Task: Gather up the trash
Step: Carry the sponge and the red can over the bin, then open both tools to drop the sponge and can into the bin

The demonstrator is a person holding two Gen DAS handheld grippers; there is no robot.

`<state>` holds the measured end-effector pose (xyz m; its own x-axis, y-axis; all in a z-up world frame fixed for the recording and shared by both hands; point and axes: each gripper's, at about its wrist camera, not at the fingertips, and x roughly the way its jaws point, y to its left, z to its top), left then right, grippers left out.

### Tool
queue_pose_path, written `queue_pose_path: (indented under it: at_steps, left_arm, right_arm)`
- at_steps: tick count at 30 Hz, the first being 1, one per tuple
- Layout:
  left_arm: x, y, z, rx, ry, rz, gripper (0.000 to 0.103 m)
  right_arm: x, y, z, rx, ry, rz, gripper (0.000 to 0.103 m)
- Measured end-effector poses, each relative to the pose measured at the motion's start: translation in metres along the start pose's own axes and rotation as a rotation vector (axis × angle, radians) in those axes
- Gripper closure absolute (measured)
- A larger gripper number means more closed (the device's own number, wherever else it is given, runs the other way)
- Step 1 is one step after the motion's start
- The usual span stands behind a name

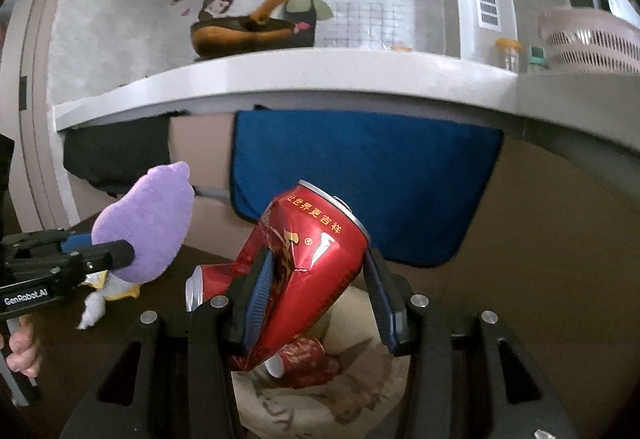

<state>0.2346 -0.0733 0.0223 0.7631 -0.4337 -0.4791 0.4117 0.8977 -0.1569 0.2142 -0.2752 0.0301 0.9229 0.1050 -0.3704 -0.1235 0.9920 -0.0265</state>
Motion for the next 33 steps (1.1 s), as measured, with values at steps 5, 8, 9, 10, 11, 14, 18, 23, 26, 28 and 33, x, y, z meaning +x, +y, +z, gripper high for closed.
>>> queue_pose_path:
  at_steps: [5, 8, 9, 10, 11, 14, 18, 23, 26, 28, 33]
  left_arm:
    - [0.027, -0.004, -0.012, -0.004, 0.053, -0.011, 0.071]
    - [0.04, -0.005, -0.017, -0.014, 0.075, -0.013, 0.071]
    - [0.045, -0.006, -0.019, -0.016, 0.082, -0.014, 0.071]
    - [0.048, -0.007, -0.02, -0.016, 0.087, -0.015, 0.071]
    - [0.052, -0.007, -0.021, -0.015, 0.093, -0.015, 0.071]
    - [0.064, -0.009, -0.026, -0.008, 0.113, -0.017, 0.071]
    - [0.088, -0.009, -0.033, -0.012, 0.155, -0.018, 0.071]
    - [0.118, -0.002, -0.04, -0.048, 0.228, -0.027, 0.071]
    - [0.134, 0.002, -0.042, -0.062, 0.261, -0.026, 0.071]
    - [0.142, 0.004, -0.044, -0.075, 0.278, -0.027, 0.071]
    - [0.156, 0.007, -0.053, -0.093, 0.322, -0.031, 0.071]
  right_arm:
    - [0.016, -0.015, -0.015, 0.022, 0.043, -0.008, 0.06]
    - [0.024, -0.021, -0.024, 0.032, 0.059, -0.014, 0.06]
    - [0.026, -0.022, -0.026, 0.033, 0.063, -0.017, 0.06]
    - [0.029, -0.024, -0.029, 0.035, 0.068, -0.019, 0.06]
    - [0.032, -0.025, -0.032, 0.037, 0.075, -0.019, 0.06]
    - [0.043, -0.029, -0.041, 0.044, 0.1, -0.02, 0.06]
    - [0.062, -0.036, -0.055, 0.064, 0.143, -0.016, 0.06]
    - [0.088, -0.043, -0.071, 0.085, 0.205, -0.012, 0.06]
    - [0.101, -0.043, -0.079, 0.081, 0.243, -0.012, 0.06]
    - [0.108, -0.043, -0.083, 0.076, 0.266, -0.012, 0.06]
    - [0.117, -0.043, -0.092, 0.072, 0.299, -0.015, 0.06]
